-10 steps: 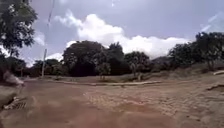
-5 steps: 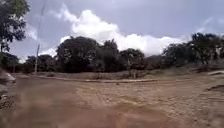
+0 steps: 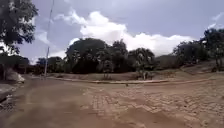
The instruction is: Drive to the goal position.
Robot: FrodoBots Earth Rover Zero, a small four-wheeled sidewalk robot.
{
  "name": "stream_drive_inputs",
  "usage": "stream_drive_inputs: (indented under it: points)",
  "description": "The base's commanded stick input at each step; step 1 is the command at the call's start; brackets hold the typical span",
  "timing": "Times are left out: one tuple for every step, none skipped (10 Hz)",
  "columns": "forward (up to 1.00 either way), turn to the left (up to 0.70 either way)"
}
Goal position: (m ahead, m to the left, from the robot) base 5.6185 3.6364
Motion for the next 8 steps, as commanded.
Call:
stream_drive_inputs:
  points:
    - [0.7,0.27]
    - [0.7,0.27]
    - [0.7,0.27]
    - [0.7,0.27]
    - [0.7,0.27]
    - [0.7,0.27]
    - [0.7,0.27]
    - [0.7,0.27]
